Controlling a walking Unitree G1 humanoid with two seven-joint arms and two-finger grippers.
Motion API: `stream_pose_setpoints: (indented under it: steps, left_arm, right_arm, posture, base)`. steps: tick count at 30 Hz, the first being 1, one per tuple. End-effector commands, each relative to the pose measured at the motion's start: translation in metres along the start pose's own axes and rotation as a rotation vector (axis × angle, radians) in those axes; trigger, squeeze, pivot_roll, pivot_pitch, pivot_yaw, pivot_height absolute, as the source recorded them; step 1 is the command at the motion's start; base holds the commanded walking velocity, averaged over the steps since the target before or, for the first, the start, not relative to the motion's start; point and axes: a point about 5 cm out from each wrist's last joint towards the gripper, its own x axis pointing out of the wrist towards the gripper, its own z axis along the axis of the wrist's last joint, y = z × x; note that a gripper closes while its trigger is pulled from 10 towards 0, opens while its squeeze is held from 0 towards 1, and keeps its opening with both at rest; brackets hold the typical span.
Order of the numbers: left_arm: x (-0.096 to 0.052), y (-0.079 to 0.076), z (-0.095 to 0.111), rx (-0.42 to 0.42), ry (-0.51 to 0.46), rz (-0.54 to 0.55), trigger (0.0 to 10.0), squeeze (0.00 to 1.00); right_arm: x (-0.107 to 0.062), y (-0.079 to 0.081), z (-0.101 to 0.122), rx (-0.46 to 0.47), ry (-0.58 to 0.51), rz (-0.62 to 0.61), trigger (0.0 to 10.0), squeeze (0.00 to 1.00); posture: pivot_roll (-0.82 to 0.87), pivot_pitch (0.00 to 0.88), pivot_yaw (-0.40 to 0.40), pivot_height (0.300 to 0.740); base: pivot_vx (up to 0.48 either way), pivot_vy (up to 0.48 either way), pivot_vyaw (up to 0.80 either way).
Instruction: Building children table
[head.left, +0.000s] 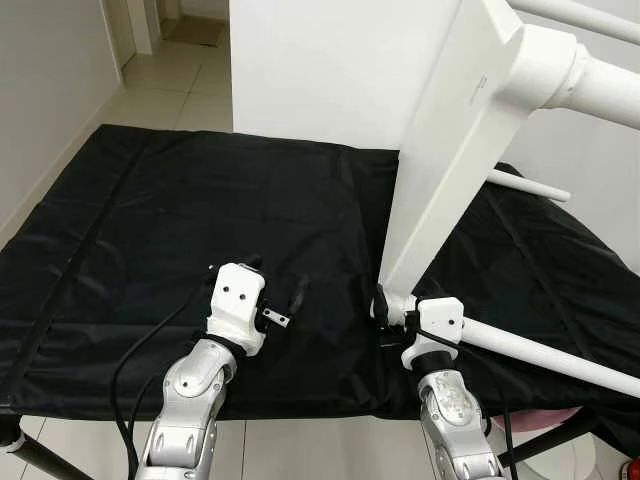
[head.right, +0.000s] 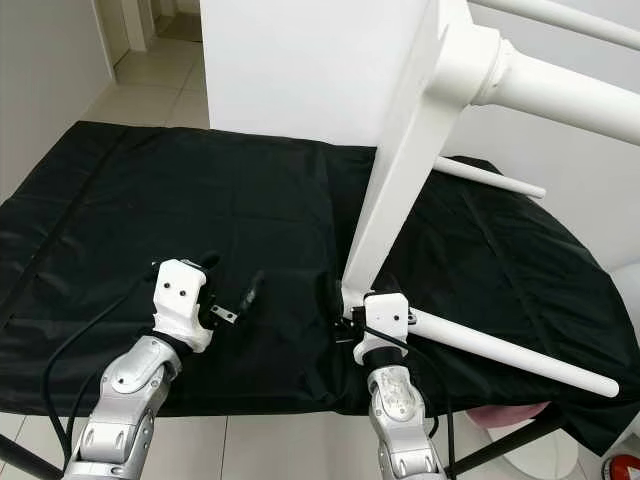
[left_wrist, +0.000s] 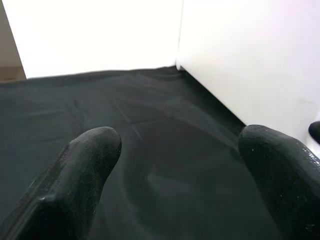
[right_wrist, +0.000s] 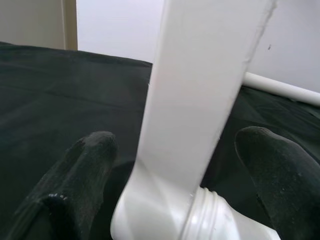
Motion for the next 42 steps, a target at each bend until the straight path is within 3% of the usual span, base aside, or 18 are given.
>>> stream_pose_setpoints:
  steps: [1,13,25,42]
  left_arm:
    - [0.002,0.003,0.002,-0.004,-0.002,0.089,10.0,0.0]
    - [0.001,0.002,0.003,0.001,-0.003,0.083,10.0,0.0]
    - [-0.001,0.001,0.003,0.004,-0.002,0.075,10.0,0.0]
    - [-0.001,-0.002,0.003,0.015,-0.001,0.058,10.0,0.0]
  right_arm:
    - [-0.001,-0.003,-0.005,0.007,0.027,-0.006,10.0,0.0]
    - [0.01,0.0,-0.004,0.053,0.019,-0.042,10.0,0.0]
    - [0.011,-0.002,-0.003,0.062,0.01,-0.085,10.0,0.0]
    - [0.033,0.004,-0.001,0.052,-0.013,-0.148,10.0,0.0]
  posture:
    - [0.02,0.0,-0.098,0.74]
    - [0.03,0.0,-0.096,0.74]
    - [0.03,0.0,-0.096,0.74]
    - [0.04,0.0,-0.098,0.74]
  base:
    - [0.0,0.0,0.0]
    - [0.0,0.0,0.0]
    - [0.0,0.0,0.0]
    - [0.0,0.0,0.0]
